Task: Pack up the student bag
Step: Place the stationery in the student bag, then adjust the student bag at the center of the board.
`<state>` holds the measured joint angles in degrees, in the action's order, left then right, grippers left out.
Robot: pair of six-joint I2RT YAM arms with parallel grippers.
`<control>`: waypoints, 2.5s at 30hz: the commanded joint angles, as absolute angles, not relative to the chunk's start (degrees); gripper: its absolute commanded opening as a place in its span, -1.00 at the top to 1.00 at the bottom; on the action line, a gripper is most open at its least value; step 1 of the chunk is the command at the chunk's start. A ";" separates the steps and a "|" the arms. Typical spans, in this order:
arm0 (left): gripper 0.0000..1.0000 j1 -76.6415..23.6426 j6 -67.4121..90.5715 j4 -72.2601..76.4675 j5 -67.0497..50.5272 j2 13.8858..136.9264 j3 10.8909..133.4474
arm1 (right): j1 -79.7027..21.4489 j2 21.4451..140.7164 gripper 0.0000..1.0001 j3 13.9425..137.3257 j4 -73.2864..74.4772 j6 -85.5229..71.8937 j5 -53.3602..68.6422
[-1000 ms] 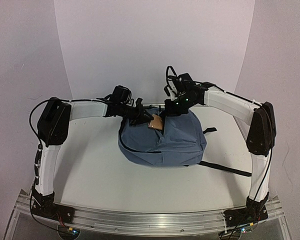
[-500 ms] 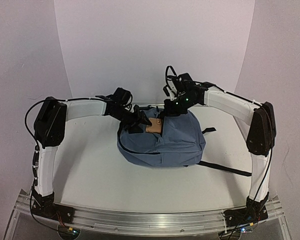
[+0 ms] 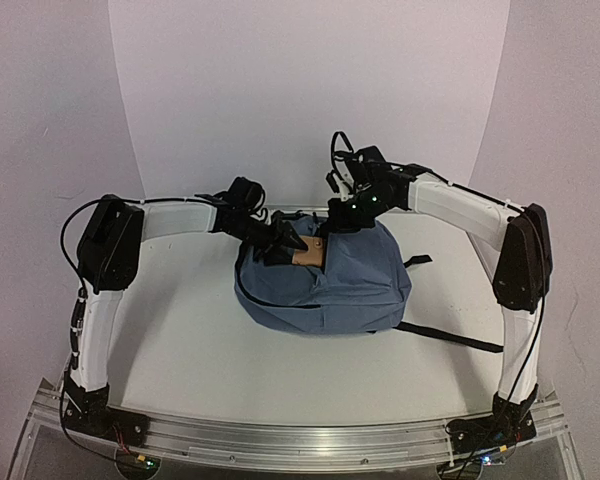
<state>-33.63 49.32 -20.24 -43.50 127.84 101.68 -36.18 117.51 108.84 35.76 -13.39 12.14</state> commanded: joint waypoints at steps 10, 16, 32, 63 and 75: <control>0.99 -32.99 53.93 -7.48 -47.64 123.67 95.00 | -36.62 114.20 1.00 110.54 31.77 -13.80 14.47; 0.99 -30.97 68.83 25.14 -50.57 119.08 80.43 | -36.39 114.07 1.00 110.82 31.73 -13.84 16.18; 1.00 -36.39 69.57 29.34 -58.02 136.05 102.31 | -36.39 113.71 1.00 111.58 30.28 -15.52 21.88; -0.32 -29.94 42.14 -17.47 -46.79 115.08 100.55 | -32.78 115.66 0.16 103.45 27.61 -21.29 31.34; -0.29 -28.68 36.44 -31.95 -39.13 130.85 124.33 | -31.49 120.22 0.16 99.42 27.89 -18.33 31.92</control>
